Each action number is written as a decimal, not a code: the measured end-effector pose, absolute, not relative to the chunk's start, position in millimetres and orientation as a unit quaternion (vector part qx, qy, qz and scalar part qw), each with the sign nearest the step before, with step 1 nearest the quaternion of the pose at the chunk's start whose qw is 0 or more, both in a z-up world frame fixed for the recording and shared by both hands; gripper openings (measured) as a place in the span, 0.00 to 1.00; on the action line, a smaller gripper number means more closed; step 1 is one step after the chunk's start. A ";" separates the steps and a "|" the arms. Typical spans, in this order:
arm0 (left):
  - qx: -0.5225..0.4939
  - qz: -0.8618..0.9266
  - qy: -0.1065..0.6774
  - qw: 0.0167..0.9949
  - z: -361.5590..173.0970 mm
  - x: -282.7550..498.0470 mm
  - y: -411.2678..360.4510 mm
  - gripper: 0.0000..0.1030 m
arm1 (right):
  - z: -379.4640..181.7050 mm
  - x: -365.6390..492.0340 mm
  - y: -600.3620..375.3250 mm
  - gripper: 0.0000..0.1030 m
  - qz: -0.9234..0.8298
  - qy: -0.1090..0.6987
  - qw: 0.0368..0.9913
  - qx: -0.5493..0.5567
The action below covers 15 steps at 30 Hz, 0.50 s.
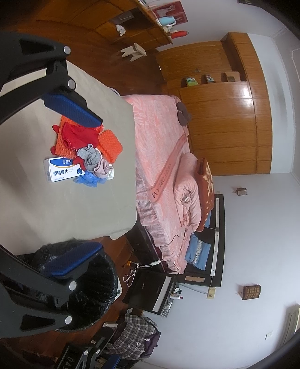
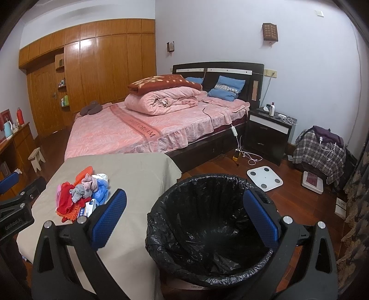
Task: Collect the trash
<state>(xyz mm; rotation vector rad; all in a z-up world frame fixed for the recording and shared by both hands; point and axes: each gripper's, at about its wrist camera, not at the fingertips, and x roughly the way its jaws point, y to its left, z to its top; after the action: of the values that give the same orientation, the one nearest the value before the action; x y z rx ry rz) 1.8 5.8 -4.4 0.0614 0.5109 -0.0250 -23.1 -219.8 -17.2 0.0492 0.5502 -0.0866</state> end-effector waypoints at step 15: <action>0.005 0.019 0.275 0.961 -36.2 30.2 53.8 0.94 | -38.8 29.1 -175.7 0.95 0.002 0.272 0.962 0.012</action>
<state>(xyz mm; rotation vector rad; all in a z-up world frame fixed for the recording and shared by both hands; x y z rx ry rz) 30.2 53.8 -36.2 0.0093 0.5568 0.0382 29.1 -175.7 -38.8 0.0248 0.5504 0.0046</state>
